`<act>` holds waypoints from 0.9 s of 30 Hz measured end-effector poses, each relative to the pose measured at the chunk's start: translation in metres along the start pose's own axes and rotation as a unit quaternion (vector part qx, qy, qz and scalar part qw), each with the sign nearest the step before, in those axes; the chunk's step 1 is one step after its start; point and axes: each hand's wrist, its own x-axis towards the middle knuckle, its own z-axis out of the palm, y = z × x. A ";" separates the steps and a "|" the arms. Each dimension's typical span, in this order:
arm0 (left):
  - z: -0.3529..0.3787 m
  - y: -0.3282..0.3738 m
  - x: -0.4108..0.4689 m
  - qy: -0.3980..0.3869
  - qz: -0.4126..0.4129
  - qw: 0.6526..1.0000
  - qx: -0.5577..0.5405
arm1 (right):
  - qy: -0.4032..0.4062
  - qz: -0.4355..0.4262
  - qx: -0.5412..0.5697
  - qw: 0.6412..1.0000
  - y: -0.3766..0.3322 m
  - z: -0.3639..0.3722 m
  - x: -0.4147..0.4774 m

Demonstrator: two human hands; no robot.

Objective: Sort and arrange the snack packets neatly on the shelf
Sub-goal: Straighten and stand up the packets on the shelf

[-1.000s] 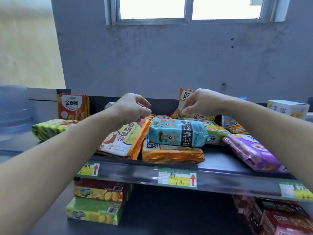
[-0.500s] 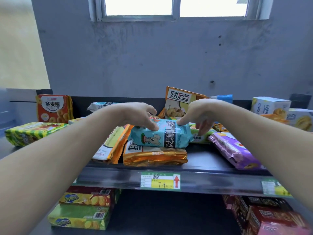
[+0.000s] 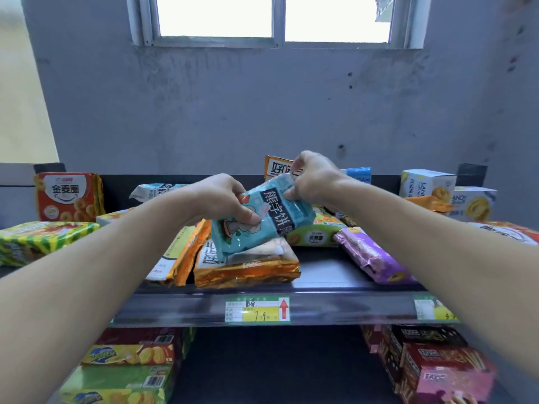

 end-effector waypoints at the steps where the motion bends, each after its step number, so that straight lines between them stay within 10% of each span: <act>1: 0.001 0.002 0.000 0.003 0.005 1.000 -0.019 | 0.020 -0.020 0.007 1.000 0.000 -0.004 0.000; 14: 0.021 0.059 0.024 0.063 0.073 0.963 -0.253 | 0.109 -0.215 0.125 0.963 0.009 -0.093 0.011; 27: 0.078 0.140 0.102 0.108 0.152 0.910 -0.370 | -0.014 -0.076 0.107 0.991 0.106 -0.152 0.051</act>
